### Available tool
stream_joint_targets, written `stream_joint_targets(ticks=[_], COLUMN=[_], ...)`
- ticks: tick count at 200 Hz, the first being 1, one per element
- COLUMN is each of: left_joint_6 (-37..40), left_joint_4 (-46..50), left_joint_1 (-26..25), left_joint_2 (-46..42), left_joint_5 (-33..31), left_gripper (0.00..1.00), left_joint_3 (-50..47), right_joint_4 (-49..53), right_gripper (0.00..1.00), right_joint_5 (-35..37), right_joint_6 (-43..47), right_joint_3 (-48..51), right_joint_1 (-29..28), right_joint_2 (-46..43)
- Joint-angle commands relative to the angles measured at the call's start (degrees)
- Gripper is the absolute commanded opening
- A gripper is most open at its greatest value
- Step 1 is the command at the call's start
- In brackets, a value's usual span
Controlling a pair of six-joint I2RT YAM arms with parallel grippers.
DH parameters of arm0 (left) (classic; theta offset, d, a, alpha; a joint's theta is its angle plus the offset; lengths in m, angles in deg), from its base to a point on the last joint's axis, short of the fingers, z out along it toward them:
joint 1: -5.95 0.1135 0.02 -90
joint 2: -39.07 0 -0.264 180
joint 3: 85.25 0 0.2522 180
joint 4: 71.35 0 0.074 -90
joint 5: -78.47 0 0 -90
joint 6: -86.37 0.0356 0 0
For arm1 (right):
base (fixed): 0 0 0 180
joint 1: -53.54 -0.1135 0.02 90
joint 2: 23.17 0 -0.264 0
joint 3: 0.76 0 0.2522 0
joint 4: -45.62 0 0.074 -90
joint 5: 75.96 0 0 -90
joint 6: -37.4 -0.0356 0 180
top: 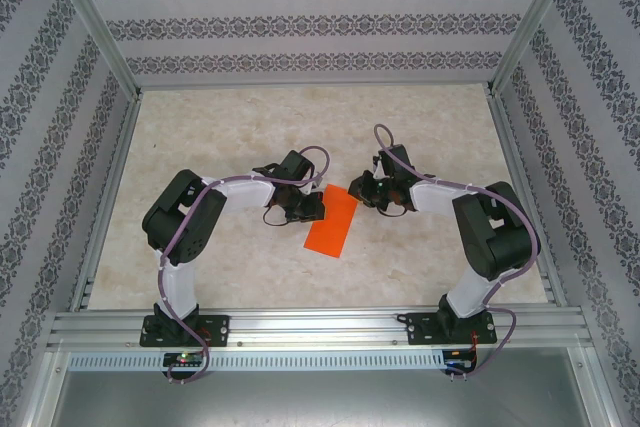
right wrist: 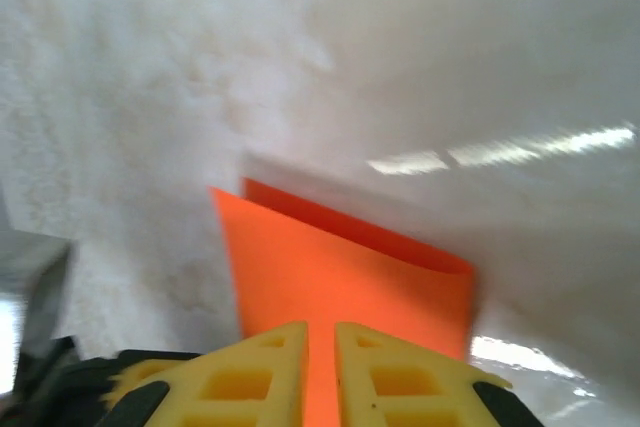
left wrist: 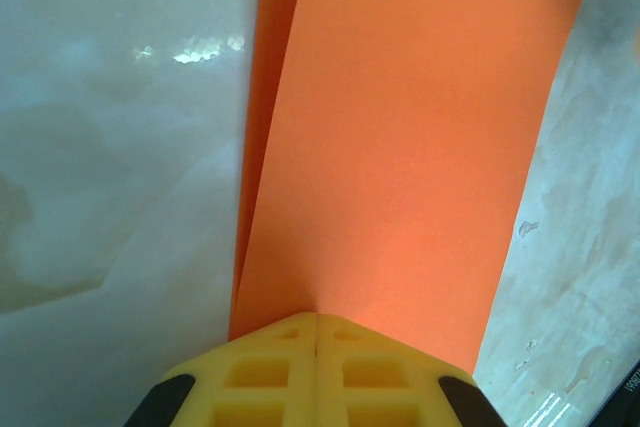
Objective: Fold a paper plane with a square sheet of paper (pick it up from the middle)
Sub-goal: Fold the square sheet of paper in half at the center of the table.
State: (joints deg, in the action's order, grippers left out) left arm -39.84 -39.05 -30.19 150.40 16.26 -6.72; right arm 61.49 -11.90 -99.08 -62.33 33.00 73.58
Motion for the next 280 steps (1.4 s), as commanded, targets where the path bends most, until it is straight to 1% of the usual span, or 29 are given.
stream_joint_targets(ticks=[1, 25, 48, 75, 87, 104, 127, 146, 165, 184, 229, 245, 257, 280], left_joint_6=[1.58, 2.07, 2.07, 1.86, 1.87, 1.98, 2.17, 2.16, 1.86, 1.80, 1.71, 1.50, 1.57, 0.56], left_joint_4=[6.59, 7.10, 6.95, 6.68, 6.67, 6.92, 7.29, 7.33, 7.21, 7.11, 6.81, 6.25, 6.54, 5.75], left_joint_1=[-0.62, -0.75, -0.73, -0.69, -0.67, -0.66, -0.70, -0.67, -0.72, -0.68, -0.66, -0.70, -0.72, -0.69], left_joint_2=[1.54, 1.35, 1.31, 0.95, 0.75, 0.64, 0.59, 0.60, 0.57, 0.61, 0.28, -0.33, -1.20, -6.53], left_joint_5=[-3.29, -3.40, -3.53, -3.41, -3.47, -3.51, -3.71, -3.78, -3.70, -3.55, -2.45, -1.27, -0.21, 0.33], left_gripper=[0.02, 0.02, 0.02, 0.02, 0.02, 0.02, 0.02, 0.02, 0.02, 0.02, 0.03, 0.04, 0.06, 0.13], left_joint_3=[-1.80, -1.90, -2.11, -2.73, -2.95, -2.97, -2.60, -2.50, -2.45, -2.17, -1.40, -1.23, -0.84, -1.26], right_joint_4=[1.42, 0.22, 0.02, 1.06, 1.72, 1.60, 2.10, 3.55, 3.13, 0.42, -5.23, -5.36, -6.25, -5.66], right_gripper=[0.16, 0.16, 0.16, 0.16, 0.15, 0.15, 0.16, 0.16, 0.16, 0.15, 0.15, 0.15, 0.15, 0.17], right_joint_5=[-1.38, -2.68, -2.44, 0.10, 0.09, -1.13, -2.57, -2.37, -3.30, -4.81, -3.53, -3.07, -4.16, -6.69], right_joint_6=[1.75, 1.83, 2.01, 2.53, 2.62, 2.36, 2.31, 2.87, 2.99, 1.37, -1.09, -0.64, -0.54, 1.61], right_joint_3=[-2.22, -1.63, -1.70, -1.97, -2.38, -2.79, -4.12, -5.41, -5.54, -4.22, -0.95, -1.10, -1.09, -2.71], right_joint_1=[1.24, 1.57, 1.74, 1.80, 1.90, 1.73, 2.22, 2.94, 3.09, 2.76, 1.40, 1.36, 1.25, 1.11], right_joint_2=[-0.70, 1.73, 4.64, 8.16, 9.09, 7.92, 3.63, 1.66, 2.83, 5.21, 9.94, 11.50, 11.89, 10.59])
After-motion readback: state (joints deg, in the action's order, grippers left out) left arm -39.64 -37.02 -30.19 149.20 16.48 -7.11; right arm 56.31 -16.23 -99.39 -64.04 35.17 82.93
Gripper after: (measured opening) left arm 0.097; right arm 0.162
